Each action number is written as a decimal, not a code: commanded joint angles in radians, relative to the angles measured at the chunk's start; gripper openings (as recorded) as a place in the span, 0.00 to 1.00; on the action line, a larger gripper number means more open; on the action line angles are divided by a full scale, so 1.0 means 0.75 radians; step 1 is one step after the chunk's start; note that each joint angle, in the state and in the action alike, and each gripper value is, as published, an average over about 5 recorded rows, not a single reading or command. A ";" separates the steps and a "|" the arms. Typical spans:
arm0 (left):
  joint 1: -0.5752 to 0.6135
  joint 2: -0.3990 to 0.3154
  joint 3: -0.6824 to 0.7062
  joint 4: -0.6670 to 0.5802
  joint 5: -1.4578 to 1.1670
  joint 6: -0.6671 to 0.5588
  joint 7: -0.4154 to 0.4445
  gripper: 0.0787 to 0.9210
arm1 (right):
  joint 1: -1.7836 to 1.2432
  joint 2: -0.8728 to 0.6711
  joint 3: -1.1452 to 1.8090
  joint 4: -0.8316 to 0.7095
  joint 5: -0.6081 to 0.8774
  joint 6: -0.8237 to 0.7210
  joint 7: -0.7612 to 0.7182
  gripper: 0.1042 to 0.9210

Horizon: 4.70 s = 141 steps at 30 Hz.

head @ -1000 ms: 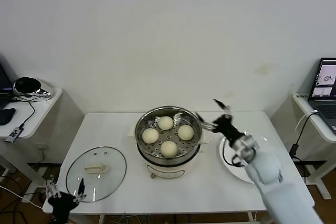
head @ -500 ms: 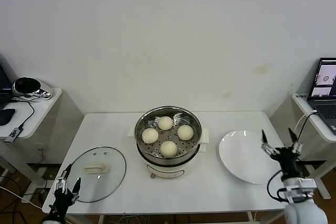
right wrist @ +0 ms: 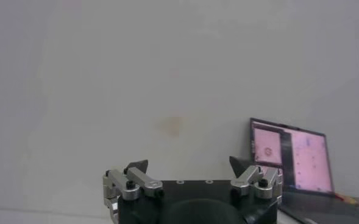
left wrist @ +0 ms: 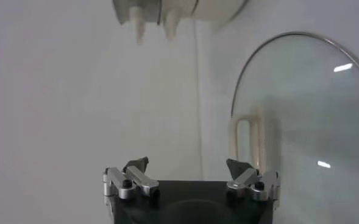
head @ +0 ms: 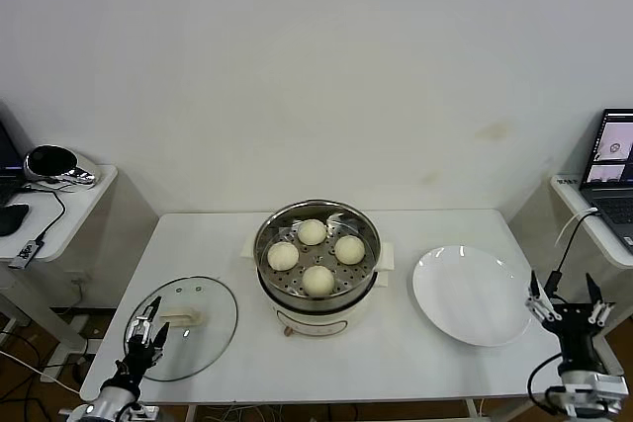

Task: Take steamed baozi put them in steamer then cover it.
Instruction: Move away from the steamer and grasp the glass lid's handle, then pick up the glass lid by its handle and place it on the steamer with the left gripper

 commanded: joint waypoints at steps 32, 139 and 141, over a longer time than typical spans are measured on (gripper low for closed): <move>-0.351 0.013 0.145 0.408 -0.025 -0.035 -0.036 0.59 | -0.080 0.064 0.058 0.053 0.014 -0.001 0.025 0.88; -1.028 -0.297 1.113 -0.037 0.179 0.941 0.548 0.08 | -0.122 0.153 -0.188 0.050 -0.292 0.054 0.036 0.88; -1.025 -0.294 1.106 -0.035 0.179 0.941 0.547 0.08 | -0.121 0.152 -0.189 0.049 -0.292 0.055 0.035 0.88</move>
